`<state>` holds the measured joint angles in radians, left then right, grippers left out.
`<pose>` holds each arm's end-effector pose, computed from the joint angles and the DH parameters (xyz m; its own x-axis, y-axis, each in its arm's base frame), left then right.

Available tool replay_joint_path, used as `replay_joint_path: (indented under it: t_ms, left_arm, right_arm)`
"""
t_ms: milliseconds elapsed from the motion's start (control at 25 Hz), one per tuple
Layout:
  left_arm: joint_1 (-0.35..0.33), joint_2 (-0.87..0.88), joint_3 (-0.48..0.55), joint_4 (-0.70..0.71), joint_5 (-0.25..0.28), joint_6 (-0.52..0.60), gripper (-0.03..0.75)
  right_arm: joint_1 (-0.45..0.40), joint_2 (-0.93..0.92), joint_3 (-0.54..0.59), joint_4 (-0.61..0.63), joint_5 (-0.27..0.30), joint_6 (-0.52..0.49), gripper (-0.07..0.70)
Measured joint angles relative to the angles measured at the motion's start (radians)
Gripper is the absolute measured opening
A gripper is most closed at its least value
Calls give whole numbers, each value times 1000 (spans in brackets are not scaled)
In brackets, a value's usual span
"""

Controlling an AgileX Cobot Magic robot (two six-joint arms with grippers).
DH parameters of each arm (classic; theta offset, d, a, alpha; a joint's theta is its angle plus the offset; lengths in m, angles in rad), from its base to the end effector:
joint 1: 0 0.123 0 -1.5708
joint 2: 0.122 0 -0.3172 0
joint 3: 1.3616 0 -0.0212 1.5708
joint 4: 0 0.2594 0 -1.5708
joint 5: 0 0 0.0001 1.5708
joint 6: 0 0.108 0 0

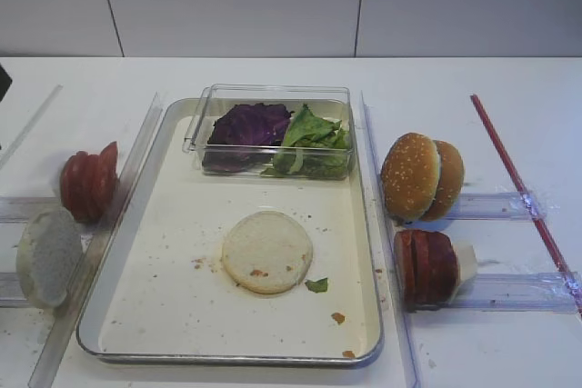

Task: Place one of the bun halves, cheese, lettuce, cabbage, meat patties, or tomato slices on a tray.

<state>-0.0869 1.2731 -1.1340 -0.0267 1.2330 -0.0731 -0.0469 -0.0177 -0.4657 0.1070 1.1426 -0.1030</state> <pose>0.2339 -0.0231 0.3394 -0.9602 0.0015 -0.2792 0.0153 0.9988 -0.0472 -0.0177 0.0113 0.2559 -0.5359 -0.0330 -0.8436 -0.0665 0.9978 0.0031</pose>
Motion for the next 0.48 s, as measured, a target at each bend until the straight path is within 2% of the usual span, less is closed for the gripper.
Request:
replay_joint_path:
  t_ms: [280, 480]
  left_arm:
    - [0, -235, 133, 32, 5, 0, 382]
    - [0, -418, 189, 40, 15, -2, 382]
  right_arm:
    - [0, 0, 0, 0, 0, 0, 382]
    - [0, 0, 0, 0, 0, -2, 382]
